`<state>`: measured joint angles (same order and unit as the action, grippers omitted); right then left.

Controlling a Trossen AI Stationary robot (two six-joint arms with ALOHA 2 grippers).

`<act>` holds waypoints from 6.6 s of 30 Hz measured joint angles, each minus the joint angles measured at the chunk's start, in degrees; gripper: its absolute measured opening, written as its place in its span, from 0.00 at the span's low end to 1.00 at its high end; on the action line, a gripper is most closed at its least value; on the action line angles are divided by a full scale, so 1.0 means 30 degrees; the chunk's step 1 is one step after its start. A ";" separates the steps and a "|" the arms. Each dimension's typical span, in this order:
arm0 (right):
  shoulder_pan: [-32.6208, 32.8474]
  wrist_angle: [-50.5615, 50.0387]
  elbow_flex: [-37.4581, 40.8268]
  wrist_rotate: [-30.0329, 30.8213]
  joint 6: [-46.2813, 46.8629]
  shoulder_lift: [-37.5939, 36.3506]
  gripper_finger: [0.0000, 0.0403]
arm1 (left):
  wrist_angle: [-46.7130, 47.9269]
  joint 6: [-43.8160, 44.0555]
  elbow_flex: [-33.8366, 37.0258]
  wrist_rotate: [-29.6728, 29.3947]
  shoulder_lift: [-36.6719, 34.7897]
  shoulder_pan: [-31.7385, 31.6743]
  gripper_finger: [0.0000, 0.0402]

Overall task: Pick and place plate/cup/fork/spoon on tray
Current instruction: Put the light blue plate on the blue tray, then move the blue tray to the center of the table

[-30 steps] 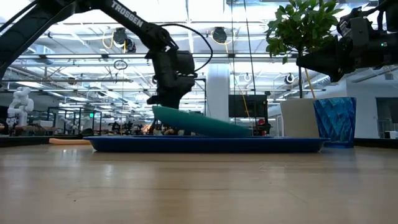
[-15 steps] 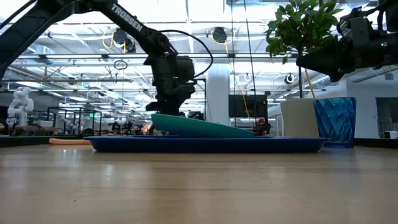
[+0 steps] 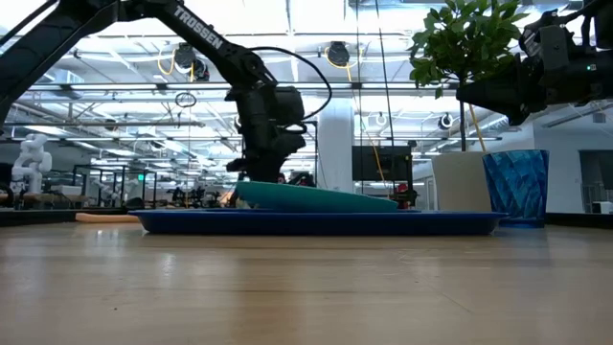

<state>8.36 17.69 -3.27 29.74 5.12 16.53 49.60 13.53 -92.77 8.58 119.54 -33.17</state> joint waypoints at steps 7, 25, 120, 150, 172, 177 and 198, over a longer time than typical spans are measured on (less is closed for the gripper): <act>-0.0006 -0.0002 0.0000 -0.0007 0.0037 0.0000 0.12 | 0.0037 0.0106 0.0000 0.0237 0.0783 0.0233 0.01; -0.0006 -0.0008 0.0000 -0.0007 0.0052 -0.0006 0.12 | 0.0052 0.0169 0.0022 -0.0321 0.0788 0.0372 0.09; 0.5377 -0.8545 -0.9941 0.1452 -0.1956 1.0566 0.32 | -0.8447 -0.1660 1.0816 -0.8904 -1.5077 1.3712 0.36; 0.0994 -2.5586 -2.0655 -0.1450 -0.0096 2.1434 0.01 | 0.0125 -0.2414 1.1537 -0.7570 -1.2119 1.0783 0.09; -0.0403 -2.2073 -1.6936 -0.3896 0.0184 2.2476 0.00 | -0.0580 -0.3300 1.1533 -0.5304 -0.8586 0.9954 0.00; -0.0430 -2.0600 -1.6391 -0.4216 0.0014 2.2469 0.00 | -0.1435 -0.3474 1.1533 -0.5114 -0.7838 0.9952 0.00; -0.0268 -1.6220 -1.2738 -0.6538 0.2136 2.2469 0.00 | -0.2855 -0.3772 1.1673 -0.4004 -0.6157 0.9956 0.00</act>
<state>7.55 -30.96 -41.48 10.12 11.53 83.94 41.03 2.22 -57.75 -3.43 101.07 -3.30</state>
